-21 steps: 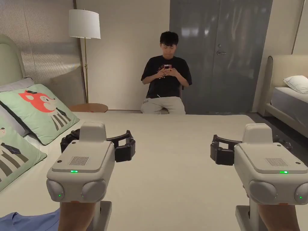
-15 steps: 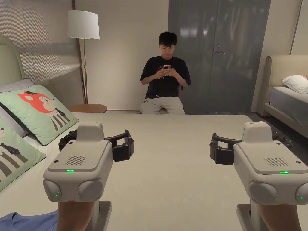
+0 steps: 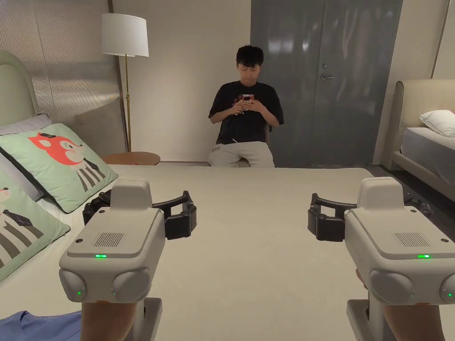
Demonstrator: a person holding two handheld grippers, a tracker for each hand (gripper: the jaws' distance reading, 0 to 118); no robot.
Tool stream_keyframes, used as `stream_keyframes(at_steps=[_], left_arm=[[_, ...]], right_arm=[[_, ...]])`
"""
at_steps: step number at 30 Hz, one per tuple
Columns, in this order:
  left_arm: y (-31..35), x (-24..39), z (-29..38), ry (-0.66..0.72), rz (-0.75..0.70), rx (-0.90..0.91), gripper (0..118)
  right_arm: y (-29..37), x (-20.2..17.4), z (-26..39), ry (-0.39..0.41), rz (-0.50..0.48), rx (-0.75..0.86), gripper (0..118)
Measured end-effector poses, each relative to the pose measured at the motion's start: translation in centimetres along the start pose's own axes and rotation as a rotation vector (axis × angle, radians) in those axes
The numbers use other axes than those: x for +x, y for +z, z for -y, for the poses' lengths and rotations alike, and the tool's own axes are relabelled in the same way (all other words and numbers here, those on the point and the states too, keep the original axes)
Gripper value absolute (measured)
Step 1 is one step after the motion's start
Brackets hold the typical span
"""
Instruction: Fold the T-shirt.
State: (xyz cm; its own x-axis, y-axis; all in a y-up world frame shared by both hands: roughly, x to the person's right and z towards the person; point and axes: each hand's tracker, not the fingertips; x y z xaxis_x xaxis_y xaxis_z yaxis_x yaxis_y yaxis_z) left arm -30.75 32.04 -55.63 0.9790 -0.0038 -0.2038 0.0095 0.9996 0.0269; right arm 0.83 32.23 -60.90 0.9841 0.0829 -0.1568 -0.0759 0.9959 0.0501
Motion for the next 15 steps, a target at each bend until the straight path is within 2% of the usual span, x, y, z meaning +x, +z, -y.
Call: stream_keyframes(at_steps=[15], left_arm=[[0.95,0.17,-0.95,-0.003,0.014,0.033,111]], right_arm=[[0.74,0.01,-0.63,-0.027,-0.021,0.031,118]])
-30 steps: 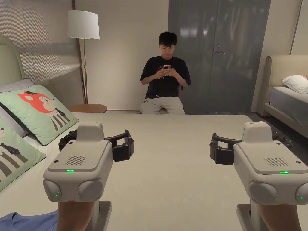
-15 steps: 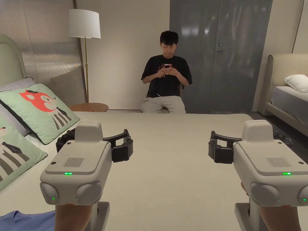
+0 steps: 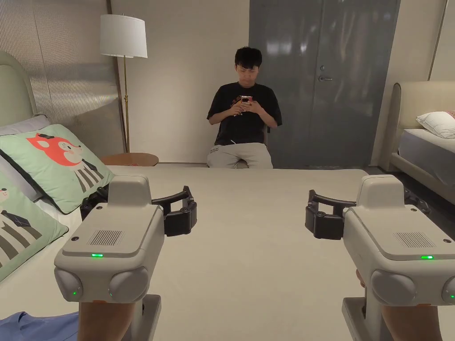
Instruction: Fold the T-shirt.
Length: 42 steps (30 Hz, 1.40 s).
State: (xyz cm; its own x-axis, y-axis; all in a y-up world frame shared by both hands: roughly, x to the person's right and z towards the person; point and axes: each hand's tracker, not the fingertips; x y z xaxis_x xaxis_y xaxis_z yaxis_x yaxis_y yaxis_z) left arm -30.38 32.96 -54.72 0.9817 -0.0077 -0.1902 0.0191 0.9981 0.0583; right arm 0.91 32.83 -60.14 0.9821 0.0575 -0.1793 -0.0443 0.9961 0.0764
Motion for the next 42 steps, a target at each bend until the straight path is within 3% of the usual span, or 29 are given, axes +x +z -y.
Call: stream_keyframes(at_steps=[9,42], left_arm=[[0.18,0.3,-0.06,-0.01,0.006,0.001,111],[0.53,0.66,-0.35,-0.032,0.003,0.017,111]], right_arm=[[0.19,-0.06,-0.18,0.034,0.021,0.015,118],[1.05,0.13,-0.79,0.02,0.021,0.029,118]])
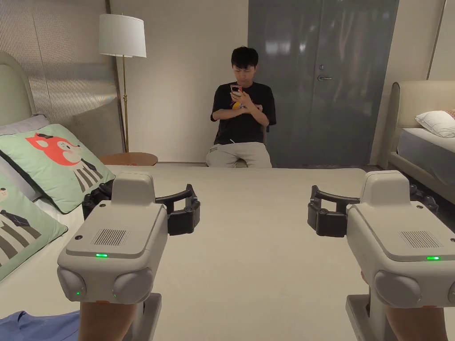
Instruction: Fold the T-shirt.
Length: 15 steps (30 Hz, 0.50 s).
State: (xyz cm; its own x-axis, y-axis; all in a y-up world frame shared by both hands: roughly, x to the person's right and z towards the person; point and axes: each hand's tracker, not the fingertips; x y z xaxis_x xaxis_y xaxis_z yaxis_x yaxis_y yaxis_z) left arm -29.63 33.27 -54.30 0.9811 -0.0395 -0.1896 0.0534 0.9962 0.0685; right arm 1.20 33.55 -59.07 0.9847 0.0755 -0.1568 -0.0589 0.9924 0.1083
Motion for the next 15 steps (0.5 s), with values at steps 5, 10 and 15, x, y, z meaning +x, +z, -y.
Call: stream_keyframes(at_steps=[5,10,15], left_arm=[[-0.03,-0.01,0.04,-0.001,-0.001,-0.001,111],[0.08,0.09,0.05,-0.008,0.0,0.004,111],[0.05,0.12,0.07,-0.005,0.001,-0.004,111]], right_arm=[[-0.03,-0.04,-0.02,0.004,0.001,0.001,118],[0.22,-0.15,-0.08,0.011,0.002,0.003,118],[0.32,-0.14,-0.14,0.009,0.005,0.005,118]])
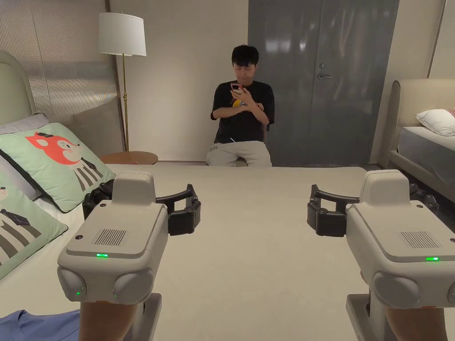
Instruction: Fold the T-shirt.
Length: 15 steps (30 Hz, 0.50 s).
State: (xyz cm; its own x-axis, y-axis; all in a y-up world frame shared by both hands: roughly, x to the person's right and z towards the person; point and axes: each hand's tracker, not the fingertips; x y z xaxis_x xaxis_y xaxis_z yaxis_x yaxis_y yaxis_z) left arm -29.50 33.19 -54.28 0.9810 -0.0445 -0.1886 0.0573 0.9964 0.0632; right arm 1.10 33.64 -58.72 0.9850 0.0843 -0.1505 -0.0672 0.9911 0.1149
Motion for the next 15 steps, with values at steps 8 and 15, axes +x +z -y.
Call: stream_keyframes(at_steps=[8,15], left_arm=[[0.09,0.04,-0.04,-0.002,-0.001,0.001,111],[0.21,0.13,0.07,-0.005,0.004,0.007,111]], right_arm=[[-0.04,0.04,-0.12,0.002,0.01,0.009,118],[0.14,-0.05,-0.13,0.011,0.024,0.018,118]])
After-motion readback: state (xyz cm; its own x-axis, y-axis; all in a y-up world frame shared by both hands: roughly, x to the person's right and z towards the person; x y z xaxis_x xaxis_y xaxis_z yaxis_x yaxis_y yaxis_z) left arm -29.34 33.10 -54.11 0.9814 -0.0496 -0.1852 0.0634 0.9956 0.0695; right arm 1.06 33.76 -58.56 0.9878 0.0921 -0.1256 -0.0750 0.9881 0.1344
